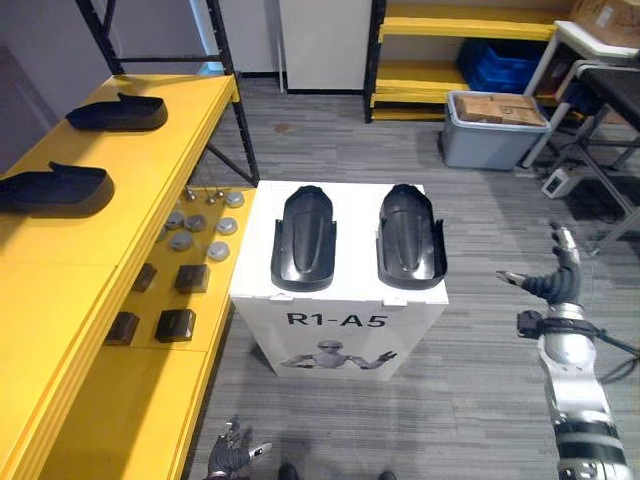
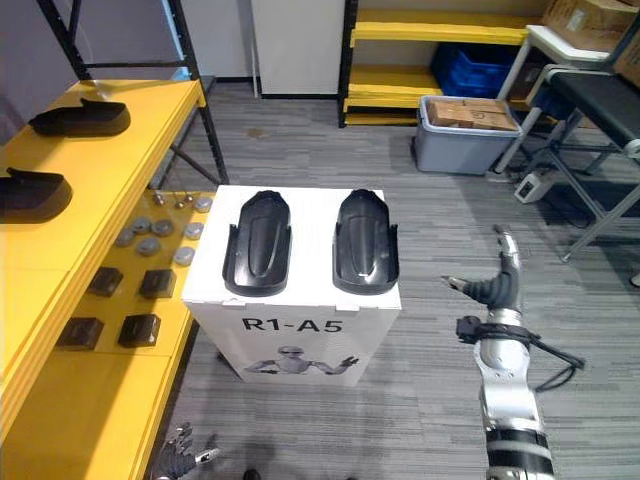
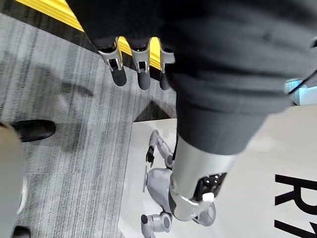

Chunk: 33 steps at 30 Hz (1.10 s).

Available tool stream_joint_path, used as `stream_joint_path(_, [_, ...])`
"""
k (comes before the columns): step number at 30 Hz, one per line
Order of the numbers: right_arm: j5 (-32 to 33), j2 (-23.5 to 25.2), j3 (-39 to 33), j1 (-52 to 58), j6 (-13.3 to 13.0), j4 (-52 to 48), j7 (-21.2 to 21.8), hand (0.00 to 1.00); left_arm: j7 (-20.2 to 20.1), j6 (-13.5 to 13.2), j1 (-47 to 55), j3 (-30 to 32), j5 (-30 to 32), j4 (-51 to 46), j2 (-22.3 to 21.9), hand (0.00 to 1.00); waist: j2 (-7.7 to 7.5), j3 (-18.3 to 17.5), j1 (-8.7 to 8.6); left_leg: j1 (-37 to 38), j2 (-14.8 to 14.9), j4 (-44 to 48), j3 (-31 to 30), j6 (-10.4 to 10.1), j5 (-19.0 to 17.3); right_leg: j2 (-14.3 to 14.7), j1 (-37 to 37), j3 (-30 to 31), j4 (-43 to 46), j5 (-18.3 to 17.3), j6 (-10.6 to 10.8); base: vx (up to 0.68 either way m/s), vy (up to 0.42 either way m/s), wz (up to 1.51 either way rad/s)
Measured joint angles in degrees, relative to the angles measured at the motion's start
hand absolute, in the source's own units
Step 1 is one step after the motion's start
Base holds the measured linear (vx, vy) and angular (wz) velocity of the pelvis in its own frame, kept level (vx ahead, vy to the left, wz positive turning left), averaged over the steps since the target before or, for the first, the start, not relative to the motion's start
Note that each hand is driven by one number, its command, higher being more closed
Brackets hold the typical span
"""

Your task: Walk over and take plastic housings, then place them on the shelf

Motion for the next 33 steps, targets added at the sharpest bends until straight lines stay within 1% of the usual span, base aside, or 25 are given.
stream_joint_path(2, [-1.3, 0.1, 1.8, -3.1, 0.4, 4.0, -0.3, 0.00, 0.0, 0.0, -0.1, -0.5, -1.2, 0.5, -0.3, 0.00, 0.26, 0.3, 0.36, -0.2, -0.1, 0.0, -0.7, 0.1, 0.1, -0.1, 0.4, -0.9, -0.4, 0.2, -0.3, 0.01, 0.018, 0.15])
stream_joint_path(4, [-2.7, 0.4, 2.9, -5.9, 1.2, 7.7, -0.9, 0.00, 0.1, 0.0, -0.1, -0.5, -1.6, 0.8, -0.6, 0.00, 0.52, 0.5, 1.20, -0.3, -0.1, 0.0, -0.7, 0.1, 0.1, -0.1, 0.5, -1.0, -0.9, 0.5, -0.4, 0.00, 0.022, 0.05])
stream_joint_path(8, [-4.7, 3.5, 2.8, -12.4, 3.6, 16.2, -3.3, 0.00, 0.3, -0.3, -0.2, -0.7, -2.6, 0.8, -1.2, 0.00, 1.23, 2.2, 1.06, -1.2, -0.2, 0.0, -1.9, 0.1, 0.6, -0.2, 0.7, -2.3, -1.6, 0.9, -0.6, -0.01, 0.018, 0.13])
stream_joint_path(10, [-4.8, 4.3, 2.8, -15.1, 4.7, 20.1, -4.4, 0.00, 0.5, -0.6, -0.5, -1.1, -3.7, 0.7, -1.4, 0.00, 1.35, 3.0, 1.22, -2.0, -0.1, -0.1, -2.3, 0.1, 1.0, -0.1, 0.4, -2.7, -2.2, 1.5, -0.6, -0.03, 0.018, 0.13])
stream_joint_path(12, [-4.8, 5.4, 2.6, -18.5, 5.6, 23.8, -5.5, 0.00, 1.1, -0.7, -1.3, -1.7, -3.8, 0.7, -1.8, 0.00, 1.92, 4.5, 1.58, -2.4, -0.2, -0.1, -2.4, 0.2, 1.4, -0.1, 0.3, -2.8, -2.7, 2.1, -0.6, -0.03, 0.018, 0.03])
stream_joint_path(15, [-4.8, 7.5, 1.6, -22.4, 7.3, 26.8, -8.0, 0.00, 1.6, -1.2, -2.0, -2.7, -4.8, 0.6, -2.0, 0.00, 2.33, 6.0, 1.79, -2.9, -0.2, -0.1, -2.4, 0.2, 1.6, -0.1, -0.2, -2.8, -2.8, 2.3, -0.6, -0.03, 0.019, 0.00])
stream_joint_path(20, [-5.0, 9.1, -1.0, -25.6, 8.3, 28.1, -10.9, 0.00, 3.1, -1.2, -3.1, -2.9, -5.9, 0.6, -2.7, 0.00, 2.31, 7.3, 1.66, -4.3, -0.2, -0.2, -2.5, 0.2, 1.9, -0.2, -1.6, -2.8, -2.9, 2.6, -0.5, 0.00, 0.000, 0.00])
stream_joint_path(21, [-5.0, 9.1, -1.1, -25.8, 8.4, 28.2, -11.0, 1.00, 3.2, -1.2, -3.2, -2.9, -5.9, 0.7, -2.7, 0.00, 2.31, 7.4, 1.71, -4.3, -0.2, -0.2, -2.5, 0.2, 1.9, -0.2, -1.5, -2.9, -2.9, 2.6, -0.5, 0.00, 0.000, 0.00])
stream_joint_path(25, [-5.0, 9.2, -1.8, -28.9, 8.7, 30.8, -11.1, 1.00, 3.8, -1.3, -3.9, -3.2, -6.2, 0.7, -2.7, 0.00, 2.37, 8.3, 1.43, -4.2, -0.2, -0.3, -2.6, 0.2, 1.9, -0.1, -1.5, -3.0, -3.0, 2.6, -0.5, 0.00, 0.000, 0.00])
stream_joint_path(27, [-5.0, 8.3, -2.8, -30.0, 8.7, 32.1, -11.1, 1.00, 3.8, -1.3, -4.1, -3.3, -6.4, 0.7, -2.6, 0.00, 2.36, 8.5, 1.42, -4.2, -0.2, -0.3, -2.5, 0.2, 1.9, -0.1, -1.5, -3.0, -3.0, 2.6, -0.5, 0.00, 0.000, 0.00])
stream_joint_path(30, [-4.8, 6.8, -2.8, -30.3, 8.7, 32.7, -11.0, 1.00, 3.9, -1.3, -4.7, -3.3, -7.1, 1.0, -2.5, 0.00, 2.29, 8.8, 1.38, -4.2, -0.1, -0.3, -2.3, 0.1, 2.0, -0.1, -1.1, -2.9, -3.0, 2.6, -0.5, 0.02, 0.006, -0.02])
stream_joint_path(33, [-4.6, 6.9, -2.7, -30.1, 8.7, 32.7, -10.7, 1.00, 3.8, -1.2, -5.2, -3.5, -7.1, 1.1, -2.5, 0.00, 2.25, 8.9, 1.03, -3.7, 0.1, -0.3, -1.9, 0.0, 2.0, 0.1, -0.7, -2.7, -3.0, 2.6, -0.5, 0.02, 0.004, -0.05])
